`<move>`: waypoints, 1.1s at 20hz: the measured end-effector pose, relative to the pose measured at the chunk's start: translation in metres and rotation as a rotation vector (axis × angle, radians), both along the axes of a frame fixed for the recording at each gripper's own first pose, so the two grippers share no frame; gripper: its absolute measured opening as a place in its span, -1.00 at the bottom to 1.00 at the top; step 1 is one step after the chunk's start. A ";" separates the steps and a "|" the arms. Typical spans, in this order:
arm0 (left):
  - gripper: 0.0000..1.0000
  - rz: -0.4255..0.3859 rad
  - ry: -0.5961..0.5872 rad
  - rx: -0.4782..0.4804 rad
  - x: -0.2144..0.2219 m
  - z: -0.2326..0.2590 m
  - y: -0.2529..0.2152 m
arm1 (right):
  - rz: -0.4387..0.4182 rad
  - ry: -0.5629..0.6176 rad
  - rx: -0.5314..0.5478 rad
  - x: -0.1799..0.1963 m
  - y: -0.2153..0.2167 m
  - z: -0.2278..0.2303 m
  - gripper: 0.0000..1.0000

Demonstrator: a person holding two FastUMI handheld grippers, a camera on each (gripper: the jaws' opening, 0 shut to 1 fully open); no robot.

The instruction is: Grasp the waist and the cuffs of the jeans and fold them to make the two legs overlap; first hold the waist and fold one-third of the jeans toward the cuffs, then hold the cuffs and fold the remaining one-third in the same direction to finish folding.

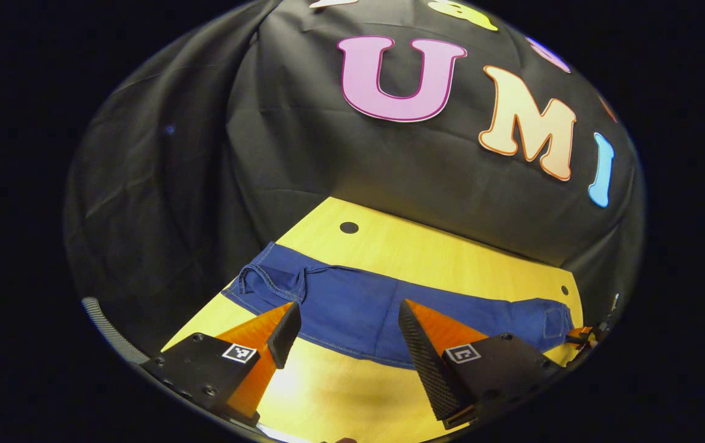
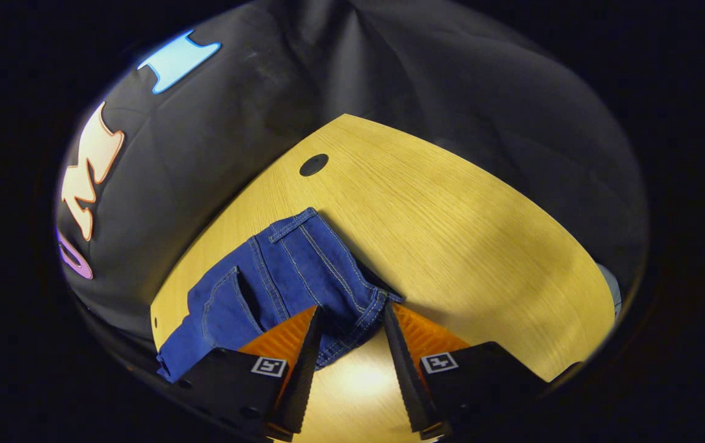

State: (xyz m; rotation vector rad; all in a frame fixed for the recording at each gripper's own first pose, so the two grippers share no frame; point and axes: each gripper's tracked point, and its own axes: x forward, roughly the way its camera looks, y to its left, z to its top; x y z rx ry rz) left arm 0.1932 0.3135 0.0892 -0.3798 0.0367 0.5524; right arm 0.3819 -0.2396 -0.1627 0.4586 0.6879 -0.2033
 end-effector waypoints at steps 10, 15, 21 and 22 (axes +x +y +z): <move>0.89 -0.007 -0.042 -0.030 -0.004 0.008 -0.008 | 0.043 -0.023 -0.206 0.001 0.006 -0.001 -0.61; 0.89 -0.009 -0.052 -0.024 -0.018 0.009 -0.010 | -0.007 -0.060 -0.248 0.001 0.008 0.008 -0.94; 0.90 -0.034 -0.084 -0.052 -0.031 0.003 -0.012 | -0.054 -0.177 -0.173 -0.008 0.022 0.058 -0.96; 0.90 -0.045 -0.081 -0.050 -0.030 0.000 -0.012 | -0.058 -0.207 -0.173 -0.009 0.027 0.068 -0.95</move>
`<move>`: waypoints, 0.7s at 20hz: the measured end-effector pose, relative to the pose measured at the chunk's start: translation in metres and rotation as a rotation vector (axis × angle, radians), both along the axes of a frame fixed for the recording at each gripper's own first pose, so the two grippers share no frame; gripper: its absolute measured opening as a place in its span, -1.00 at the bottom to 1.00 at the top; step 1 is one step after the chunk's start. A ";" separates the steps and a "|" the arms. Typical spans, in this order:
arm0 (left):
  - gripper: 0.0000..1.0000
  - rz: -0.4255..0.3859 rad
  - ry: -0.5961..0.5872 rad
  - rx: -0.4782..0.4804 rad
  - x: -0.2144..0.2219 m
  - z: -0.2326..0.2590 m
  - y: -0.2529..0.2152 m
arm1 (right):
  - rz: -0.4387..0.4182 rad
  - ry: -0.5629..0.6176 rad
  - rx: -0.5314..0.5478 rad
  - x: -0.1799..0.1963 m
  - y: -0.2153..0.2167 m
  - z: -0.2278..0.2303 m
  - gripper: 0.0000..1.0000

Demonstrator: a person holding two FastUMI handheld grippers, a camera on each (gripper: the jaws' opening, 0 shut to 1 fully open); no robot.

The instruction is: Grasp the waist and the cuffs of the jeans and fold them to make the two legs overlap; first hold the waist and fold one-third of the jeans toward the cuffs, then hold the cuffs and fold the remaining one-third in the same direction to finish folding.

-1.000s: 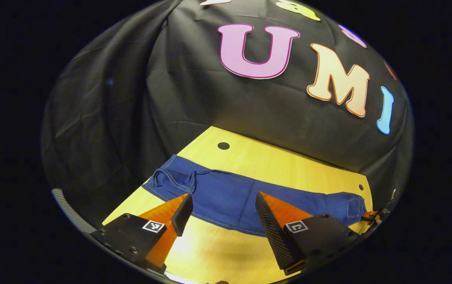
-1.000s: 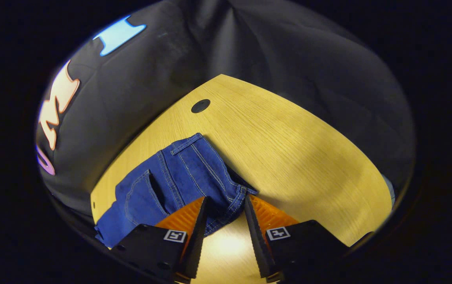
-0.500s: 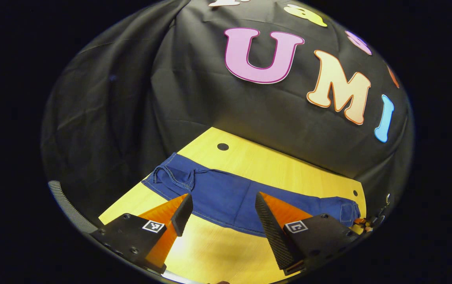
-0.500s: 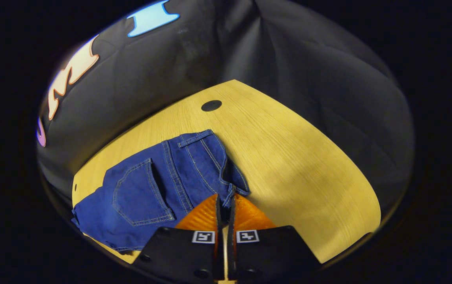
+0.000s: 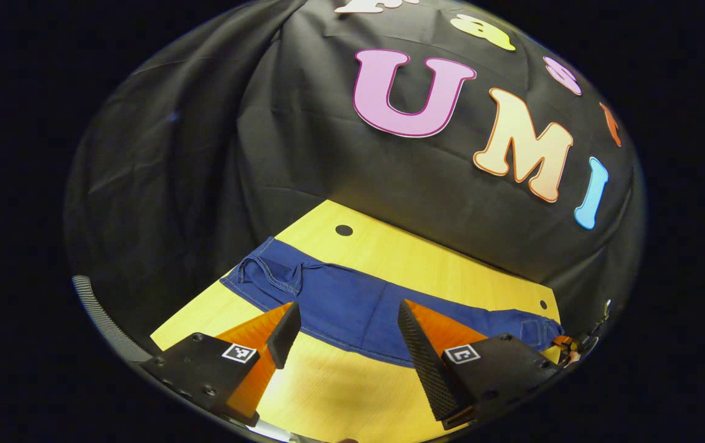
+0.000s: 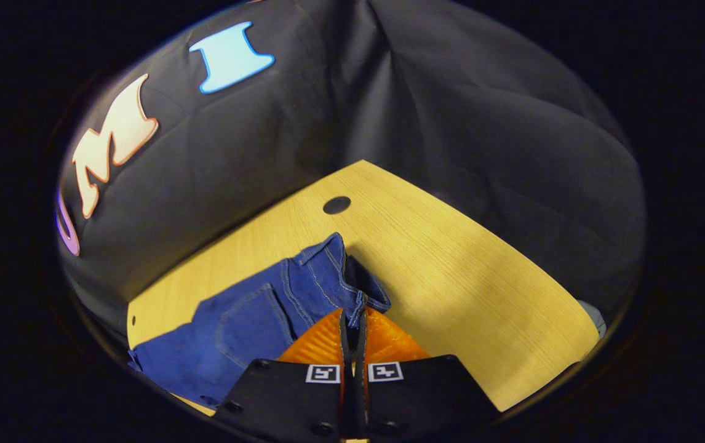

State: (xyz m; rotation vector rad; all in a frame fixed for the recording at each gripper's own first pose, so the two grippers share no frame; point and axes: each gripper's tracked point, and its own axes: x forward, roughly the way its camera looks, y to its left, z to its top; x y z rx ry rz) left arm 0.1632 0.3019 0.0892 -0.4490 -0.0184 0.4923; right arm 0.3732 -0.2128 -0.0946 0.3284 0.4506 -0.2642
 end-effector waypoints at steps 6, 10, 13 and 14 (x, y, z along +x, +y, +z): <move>0.89 -0.128 0.012 0.067 0.006 -0.007 0.011 | 0.023 -0.165 -0.078 -0.018 0.064 0.064 -0.96; 0.90 -0.206 0.010 0.114 0.002 -0.010 0.033 | 0.036 -0.252 -0.146 -0.062 0.129 0.106 -0.96; 0.90 -0.282 0.002 0.109 0.005 -0.015 0.045 | 0.077 -0.305 -0.161 -0.067 0.200 0.133 -0.96; 0.89 -0.304 -0.005 0.104 0.007 -0.017 0.051 | 0.093 -0.323 -0.167 -0.067 0.222 0.141 -0.96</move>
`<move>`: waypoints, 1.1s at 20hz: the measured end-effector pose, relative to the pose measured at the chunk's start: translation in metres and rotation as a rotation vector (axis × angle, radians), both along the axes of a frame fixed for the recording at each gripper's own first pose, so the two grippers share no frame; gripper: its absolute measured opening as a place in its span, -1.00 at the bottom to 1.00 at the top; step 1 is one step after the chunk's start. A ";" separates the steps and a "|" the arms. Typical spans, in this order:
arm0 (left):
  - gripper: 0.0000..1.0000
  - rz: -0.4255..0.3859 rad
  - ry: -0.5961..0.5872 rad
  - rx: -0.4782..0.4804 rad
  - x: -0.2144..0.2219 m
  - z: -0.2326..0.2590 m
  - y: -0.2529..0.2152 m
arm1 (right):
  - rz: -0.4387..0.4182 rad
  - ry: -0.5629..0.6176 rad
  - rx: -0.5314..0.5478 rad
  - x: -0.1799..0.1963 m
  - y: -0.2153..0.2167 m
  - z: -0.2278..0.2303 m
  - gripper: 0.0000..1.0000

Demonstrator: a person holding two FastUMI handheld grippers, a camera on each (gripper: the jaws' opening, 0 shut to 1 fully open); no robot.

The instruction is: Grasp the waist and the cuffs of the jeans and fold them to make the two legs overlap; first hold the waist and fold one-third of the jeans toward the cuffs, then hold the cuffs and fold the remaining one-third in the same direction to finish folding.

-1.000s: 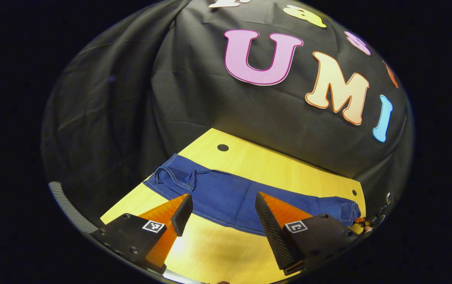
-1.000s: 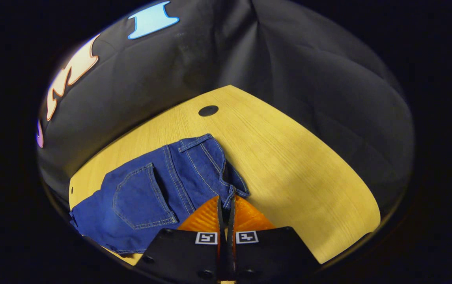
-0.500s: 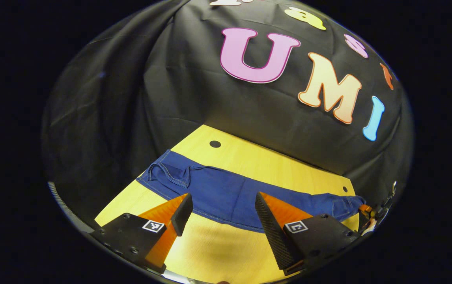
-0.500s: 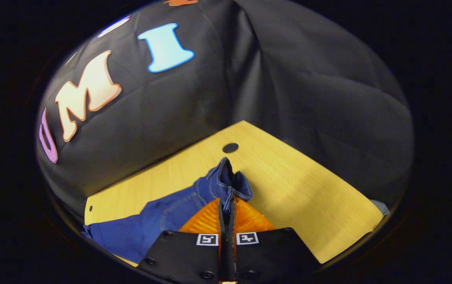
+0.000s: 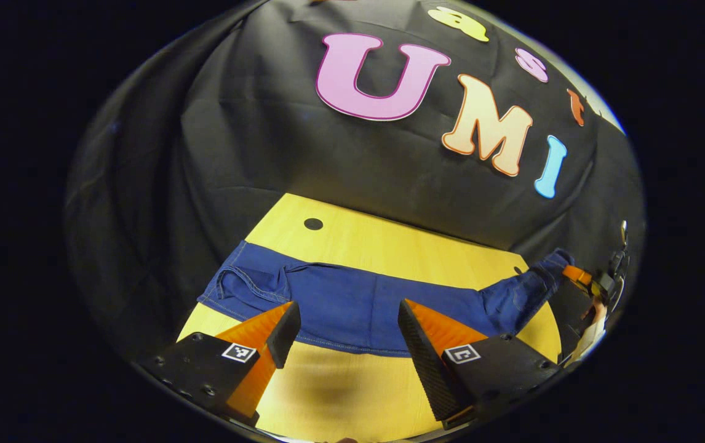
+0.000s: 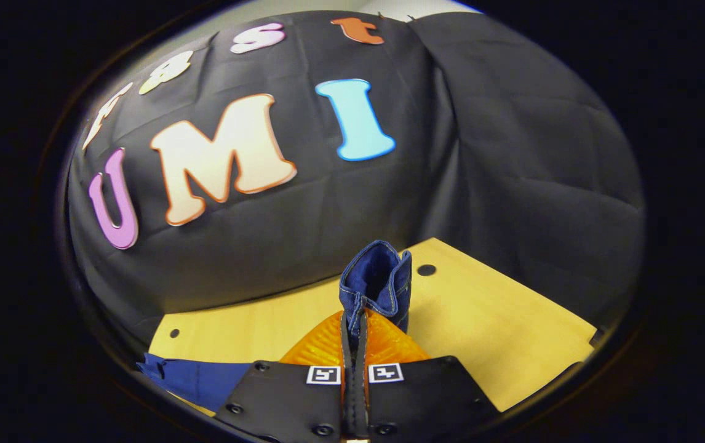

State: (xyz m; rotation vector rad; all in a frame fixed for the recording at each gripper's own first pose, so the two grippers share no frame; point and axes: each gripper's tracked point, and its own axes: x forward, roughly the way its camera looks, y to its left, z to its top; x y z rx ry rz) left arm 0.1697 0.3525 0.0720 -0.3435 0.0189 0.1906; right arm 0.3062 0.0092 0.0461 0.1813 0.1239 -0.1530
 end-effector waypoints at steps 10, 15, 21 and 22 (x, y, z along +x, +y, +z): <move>0.92 -0.038 0.018 -0.047 -0.007 -0.034 0.057 | 0.336 0.011 -0.035 -0.017 0.251 -0.040 -0.96; 0.91 0.000 0.043 -0.072 -0.014 -0.055 0.087 | 0.452 0.197 -0.124 -0.022 0.322 -0.178 -0.96; 0.92 0.060 0.059 -0.097 -0.016 -0.075 0.122 | 0.529 0.305 -0.165 -0.019 0.335 -0.245 -0.91; 0.91 0.069 0.067 -0.101 -0.014 -0.079 0.129 | 0.549 0.315 -0.129 -0.022 0.340 -0.245 -0.67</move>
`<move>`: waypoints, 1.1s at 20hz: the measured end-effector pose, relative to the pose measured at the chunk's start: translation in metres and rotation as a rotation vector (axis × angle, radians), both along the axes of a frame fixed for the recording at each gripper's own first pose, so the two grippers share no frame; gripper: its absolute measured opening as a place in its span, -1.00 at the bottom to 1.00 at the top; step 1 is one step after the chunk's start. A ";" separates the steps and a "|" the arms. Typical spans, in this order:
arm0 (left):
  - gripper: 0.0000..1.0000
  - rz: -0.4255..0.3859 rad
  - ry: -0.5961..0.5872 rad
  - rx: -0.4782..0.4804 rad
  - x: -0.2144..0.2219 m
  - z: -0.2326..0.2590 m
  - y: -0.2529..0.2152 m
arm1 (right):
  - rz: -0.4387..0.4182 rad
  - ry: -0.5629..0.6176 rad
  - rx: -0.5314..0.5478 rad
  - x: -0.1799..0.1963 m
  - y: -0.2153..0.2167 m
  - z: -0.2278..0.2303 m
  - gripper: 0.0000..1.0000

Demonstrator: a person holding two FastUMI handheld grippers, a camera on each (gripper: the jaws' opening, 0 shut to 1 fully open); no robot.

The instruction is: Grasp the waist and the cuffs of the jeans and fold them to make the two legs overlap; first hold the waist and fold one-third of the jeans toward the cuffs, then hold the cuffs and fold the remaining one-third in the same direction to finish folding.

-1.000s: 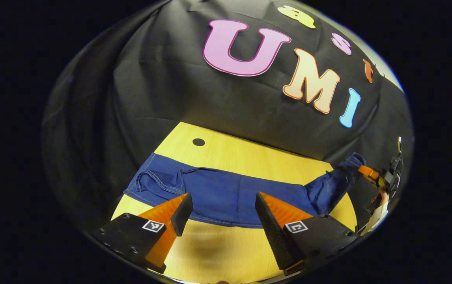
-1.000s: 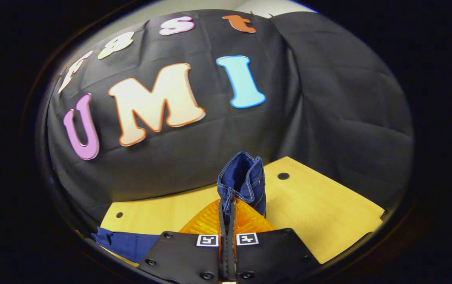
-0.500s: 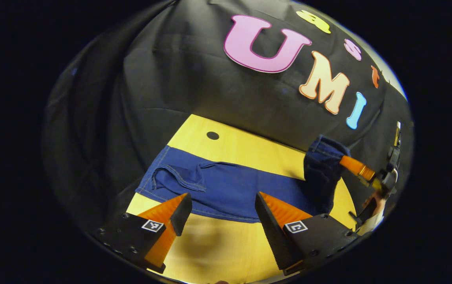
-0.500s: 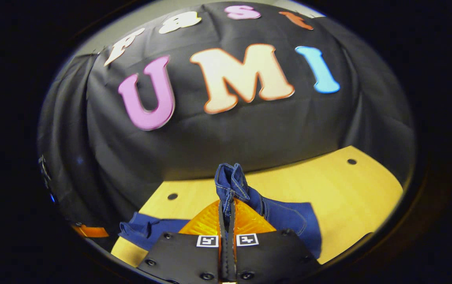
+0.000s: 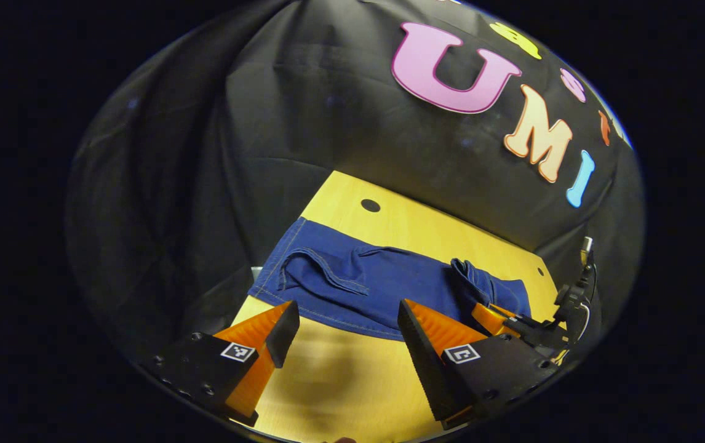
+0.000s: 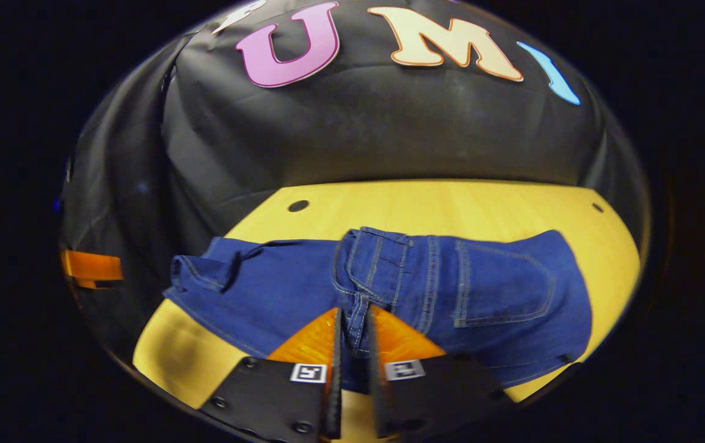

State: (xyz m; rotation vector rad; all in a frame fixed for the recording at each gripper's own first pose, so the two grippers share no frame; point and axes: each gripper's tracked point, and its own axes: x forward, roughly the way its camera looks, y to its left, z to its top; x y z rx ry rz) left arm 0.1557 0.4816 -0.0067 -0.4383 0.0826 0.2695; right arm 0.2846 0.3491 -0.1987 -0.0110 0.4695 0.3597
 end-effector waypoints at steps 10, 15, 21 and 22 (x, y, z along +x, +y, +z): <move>0.91 0.031 0.073 0.030 0.046 -0.026 0.078 | -0.037 -0.007 0.147 -0.052 -0.043 0.084 0.96; 0.92 0.017 0.141 0.032 0.073 -0.047 0.094 | -0.150 -0.014 0.214 -0.054 -0.095 0.099 0.97; 0.92 -0.008 0.179 0.043 0.090 -0.061 0.091 | -0.258 -0.016 0.191 -0.050 -0.149 0.098 0.97; 0.92 -0.004 0.192 0.050 0.092 -0.064 0.093 | -0.270 -0.019 0.189 -0.049 -0.156 0.100 0.97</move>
